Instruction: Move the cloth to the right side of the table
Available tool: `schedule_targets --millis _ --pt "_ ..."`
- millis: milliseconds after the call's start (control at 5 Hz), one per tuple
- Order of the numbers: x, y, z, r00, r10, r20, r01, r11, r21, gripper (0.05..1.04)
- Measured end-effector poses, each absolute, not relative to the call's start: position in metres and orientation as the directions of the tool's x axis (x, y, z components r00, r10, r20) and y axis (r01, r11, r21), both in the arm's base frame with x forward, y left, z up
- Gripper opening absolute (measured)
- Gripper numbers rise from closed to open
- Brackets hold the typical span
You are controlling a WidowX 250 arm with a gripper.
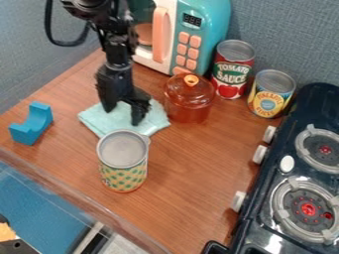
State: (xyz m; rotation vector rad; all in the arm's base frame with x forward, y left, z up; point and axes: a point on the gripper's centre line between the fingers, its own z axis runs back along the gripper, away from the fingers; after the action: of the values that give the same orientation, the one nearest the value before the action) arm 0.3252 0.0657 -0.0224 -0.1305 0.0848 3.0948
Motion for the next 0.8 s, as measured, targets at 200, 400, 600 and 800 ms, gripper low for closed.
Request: schedule_targets --millis 200,400,600,800 --pt "0.325 0.048 -0.023 -0.989 0.093 -0.114 -0.102 -0.992 0.074 1.001" --pt "0.327 0.014 -0.022 -0.981 0.153 -0.121 -0.168 -0.977 0.131 1.001" --pt "0.326 -0.020 -0.020 -0.974 0.201 -0.101 -0.216 -0.960 0.179 1.001" --pt "0.324 -0.043 -0.020 -0.960 0.259 -0.102 -0.274 -0.943 0.186 1.001"
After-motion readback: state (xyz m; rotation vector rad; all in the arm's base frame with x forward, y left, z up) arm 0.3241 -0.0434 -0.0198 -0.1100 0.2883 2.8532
